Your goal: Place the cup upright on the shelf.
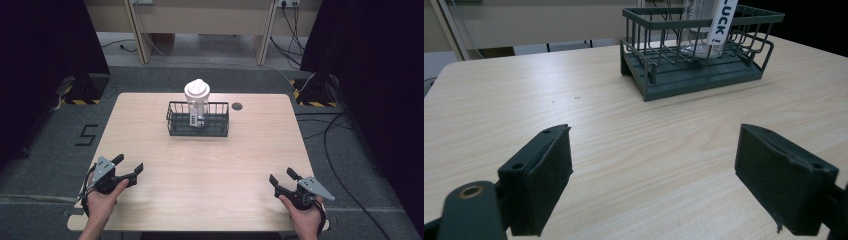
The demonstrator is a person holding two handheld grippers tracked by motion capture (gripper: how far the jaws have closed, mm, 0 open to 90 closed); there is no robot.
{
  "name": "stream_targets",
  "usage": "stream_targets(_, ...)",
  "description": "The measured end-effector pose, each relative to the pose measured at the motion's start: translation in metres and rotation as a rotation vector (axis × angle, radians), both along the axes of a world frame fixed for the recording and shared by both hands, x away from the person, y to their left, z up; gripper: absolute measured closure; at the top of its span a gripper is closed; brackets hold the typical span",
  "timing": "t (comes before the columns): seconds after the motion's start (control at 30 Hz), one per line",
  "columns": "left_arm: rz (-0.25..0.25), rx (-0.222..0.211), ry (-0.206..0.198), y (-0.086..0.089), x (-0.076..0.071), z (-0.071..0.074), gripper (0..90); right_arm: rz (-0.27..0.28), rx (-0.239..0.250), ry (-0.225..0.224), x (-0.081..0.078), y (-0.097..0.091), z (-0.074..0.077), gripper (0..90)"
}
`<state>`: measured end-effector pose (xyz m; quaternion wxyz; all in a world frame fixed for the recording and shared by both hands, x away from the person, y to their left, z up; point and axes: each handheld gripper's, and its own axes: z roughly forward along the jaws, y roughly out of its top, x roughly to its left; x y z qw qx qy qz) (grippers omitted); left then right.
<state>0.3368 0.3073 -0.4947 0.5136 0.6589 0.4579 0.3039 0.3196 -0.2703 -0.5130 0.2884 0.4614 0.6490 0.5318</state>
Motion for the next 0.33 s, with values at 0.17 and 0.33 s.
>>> stream_targets(0.17,0.005,-0.01,0.001,0.0002,-0.0059,-0.0047,14.8,0.002,-0.002,0.002,0.0003,-0.0002,0.0001,23.7)
stream_targets(0.33,0.012,-0.007,-0.008,0.0044,-0.0068,-0.0048,14.8,-0.004,-0.002,0.003,0.0004,-0.0003,0.0001,23.6)
